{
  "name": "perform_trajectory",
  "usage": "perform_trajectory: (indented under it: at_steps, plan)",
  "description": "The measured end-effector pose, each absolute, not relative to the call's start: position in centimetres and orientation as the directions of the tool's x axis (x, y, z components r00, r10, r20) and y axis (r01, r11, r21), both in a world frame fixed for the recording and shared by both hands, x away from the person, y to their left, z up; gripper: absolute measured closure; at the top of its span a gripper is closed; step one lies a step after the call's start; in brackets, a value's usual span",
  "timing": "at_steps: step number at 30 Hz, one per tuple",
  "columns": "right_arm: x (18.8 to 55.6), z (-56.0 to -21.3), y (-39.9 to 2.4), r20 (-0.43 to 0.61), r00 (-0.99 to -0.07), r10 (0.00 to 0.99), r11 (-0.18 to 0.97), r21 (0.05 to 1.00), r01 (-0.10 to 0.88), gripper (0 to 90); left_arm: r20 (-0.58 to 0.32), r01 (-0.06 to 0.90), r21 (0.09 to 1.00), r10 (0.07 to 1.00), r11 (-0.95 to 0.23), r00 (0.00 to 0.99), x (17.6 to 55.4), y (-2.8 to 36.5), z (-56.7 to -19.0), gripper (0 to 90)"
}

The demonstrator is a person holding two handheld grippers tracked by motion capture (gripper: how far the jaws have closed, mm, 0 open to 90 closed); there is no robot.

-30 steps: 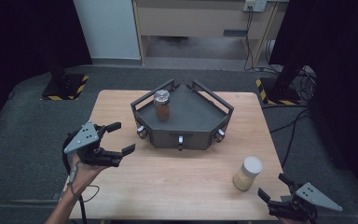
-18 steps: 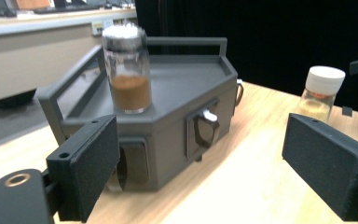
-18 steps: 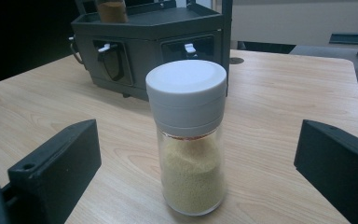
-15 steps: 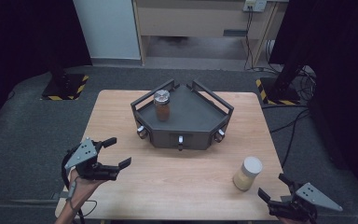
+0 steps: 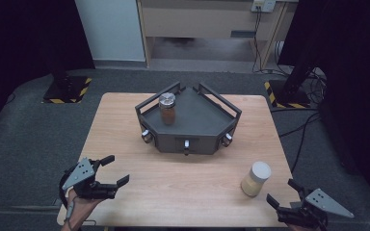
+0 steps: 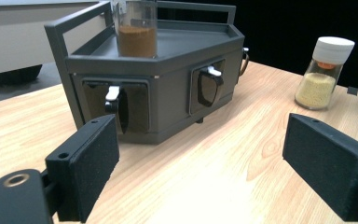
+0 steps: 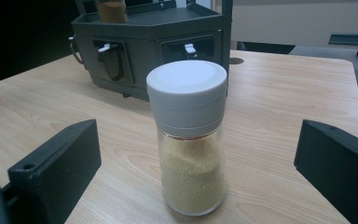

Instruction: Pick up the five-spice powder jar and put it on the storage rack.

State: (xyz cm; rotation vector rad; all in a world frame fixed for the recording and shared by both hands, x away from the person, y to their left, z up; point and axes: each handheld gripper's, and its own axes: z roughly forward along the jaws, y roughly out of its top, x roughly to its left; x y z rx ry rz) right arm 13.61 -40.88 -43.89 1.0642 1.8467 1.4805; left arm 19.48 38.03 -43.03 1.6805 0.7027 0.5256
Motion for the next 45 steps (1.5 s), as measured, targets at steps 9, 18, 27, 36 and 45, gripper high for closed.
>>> perform_trajectory:
  at_steps: [9, 18, 27, 36, 45]
  plan:
    - [13.6, -43.9, -40.8, 0.063, -0.542, 0.838, 0.084, 0.966, 0.244, 1.1, -0.013, 0.167, 0.973, 0.685, -0.159, 0.728, 19.1, 38.2, -43.6, 9.7]
    - [13.6, -43.9, -40.9, 0.063, -0.543, 0.837, 0.084, 0.967, 0.242, 1.1, -0.044, 0.181, 0.974, 0.667, -0.138, 0.743, 19.2, 38.7, -44.7, 9.8]
    - [13.7, -43.9, -41.0, 0.061, -0.551, 0.833, 0.087, 0.967, 0.24, 1.1, -0.068, 0.175, 0.98, 0.656, -0.099, 0.752, 19.4, 39.4, -45.0, 6.7]
    - [14.0, -43.9, -41.1, 0.059, -0.564, 0.823, 0.092, 0.967, 0.236, 1.1, -0.107, 0.184, 0.982, 0.687, -0.039, 0.719, 19.1, 40.9, -45.3, 4.2]
    - [14.1, -44.0, -41.2, 0.062, -0.571, 0.819, 0.089, 0.968, 0.233, 1.1, -0.101, 0.166, 0.986, 0.685, -0.031, 0.722, 19.1, 41.3, -45.5, 4.3]
